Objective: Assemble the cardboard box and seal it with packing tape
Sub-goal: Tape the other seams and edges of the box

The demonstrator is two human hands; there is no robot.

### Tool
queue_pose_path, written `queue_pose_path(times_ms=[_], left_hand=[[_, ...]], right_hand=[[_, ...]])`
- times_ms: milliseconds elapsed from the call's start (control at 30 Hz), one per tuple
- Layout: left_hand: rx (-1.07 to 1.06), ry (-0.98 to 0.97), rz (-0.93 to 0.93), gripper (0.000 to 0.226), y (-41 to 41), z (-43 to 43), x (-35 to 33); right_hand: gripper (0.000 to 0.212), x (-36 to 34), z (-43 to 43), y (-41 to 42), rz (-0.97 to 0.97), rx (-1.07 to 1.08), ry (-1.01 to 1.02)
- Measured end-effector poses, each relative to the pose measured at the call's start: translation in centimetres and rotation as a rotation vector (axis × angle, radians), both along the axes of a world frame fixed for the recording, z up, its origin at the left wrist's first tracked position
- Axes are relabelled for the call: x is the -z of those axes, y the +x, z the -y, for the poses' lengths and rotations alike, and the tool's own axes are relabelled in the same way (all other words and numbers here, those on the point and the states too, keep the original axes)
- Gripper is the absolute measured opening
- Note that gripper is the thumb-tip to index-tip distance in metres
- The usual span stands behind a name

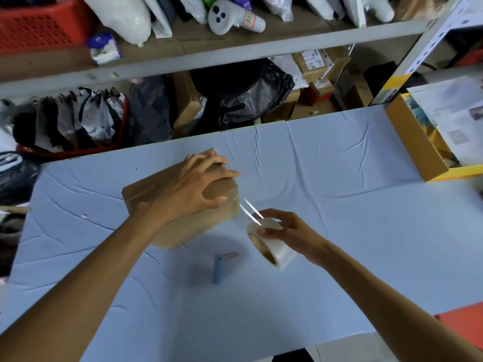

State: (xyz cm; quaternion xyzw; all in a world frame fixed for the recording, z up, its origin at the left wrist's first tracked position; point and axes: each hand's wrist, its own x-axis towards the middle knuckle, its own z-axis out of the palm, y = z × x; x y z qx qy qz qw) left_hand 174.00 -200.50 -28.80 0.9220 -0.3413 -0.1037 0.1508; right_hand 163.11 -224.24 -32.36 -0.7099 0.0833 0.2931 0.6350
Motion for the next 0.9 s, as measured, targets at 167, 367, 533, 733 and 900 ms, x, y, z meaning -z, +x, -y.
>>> queue_pose_path(times_ms=[167, 367, 533, 733, 900], left_hand=[[0.010, -0.001, 0.017, 0.054, -0.2, 0.3, 0.2], [0.010, -0.013, 0.058, 0.049, -0.3, 0.4, 0.4], [-0.018, -0.020, 0.021, 0.038, -0.7, 0.4, -0.3], [-0.034, 0.050, -0.021, 0.037, -1.0, 1.3, -1.1], [-0.025, 0.102, -0.041, 0.037, -1.2, 1.9, -1.3]], right_hand=[[0.034, 1.2, -0.3, 0.1, -0.079, 0.061, -0.158], [0.019, 0.6, 0.0, -0.7, -0.031, 0.093, 0.023], [0.022, 0.4, 0.1, -1.2, 0.009, 0.070, 0.032], [0.016, 0.7, 0.0, -1.4, -0.014, 0.119, 0.036], [0.015, 0.8, 0.3, -1.4, -0.005, 0.174, 0.106]])
